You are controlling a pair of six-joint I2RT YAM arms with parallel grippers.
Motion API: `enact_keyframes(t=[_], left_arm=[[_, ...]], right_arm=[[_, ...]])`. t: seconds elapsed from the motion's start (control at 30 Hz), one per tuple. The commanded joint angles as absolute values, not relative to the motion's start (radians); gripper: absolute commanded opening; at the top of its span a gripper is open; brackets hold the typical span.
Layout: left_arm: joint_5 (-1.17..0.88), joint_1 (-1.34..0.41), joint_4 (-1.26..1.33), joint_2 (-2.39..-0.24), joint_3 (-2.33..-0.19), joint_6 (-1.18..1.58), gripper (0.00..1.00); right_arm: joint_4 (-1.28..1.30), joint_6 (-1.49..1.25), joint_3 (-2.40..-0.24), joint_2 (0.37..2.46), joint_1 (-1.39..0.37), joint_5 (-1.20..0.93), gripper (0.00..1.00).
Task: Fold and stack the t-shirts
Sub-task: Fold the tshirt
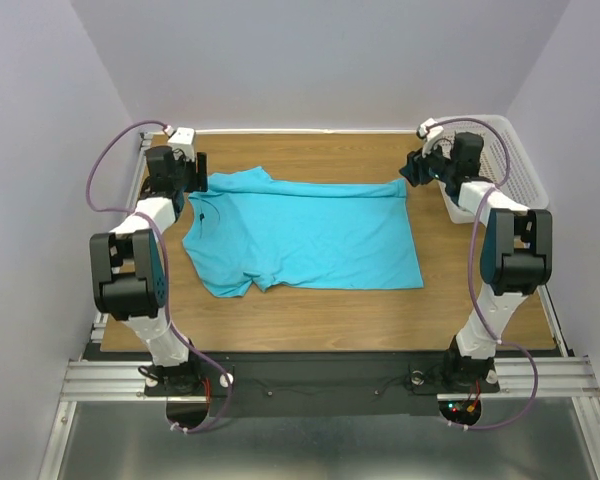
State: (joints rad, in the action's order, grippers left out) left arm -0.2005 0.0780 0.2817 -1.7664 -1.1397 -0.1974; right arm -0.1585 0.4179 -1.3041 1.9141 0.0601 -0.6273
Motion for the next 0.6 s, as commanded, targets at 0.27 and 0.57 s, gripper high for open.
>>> enact_keyframes(t=[0.27,0.57], left_arm=[[-0.357,0.15,0.401,-1.785,-1.296,0.052,0.96],[-0.548,0.15,0.046,-2.175,-1.768,0.14,0.86]], right_arm=[[0.188,0.287,-1.391,1.822,0.068,-0.888,0.56],[0.229,0.216,-1.289,1.744,0.066,-0.977,0.56]])
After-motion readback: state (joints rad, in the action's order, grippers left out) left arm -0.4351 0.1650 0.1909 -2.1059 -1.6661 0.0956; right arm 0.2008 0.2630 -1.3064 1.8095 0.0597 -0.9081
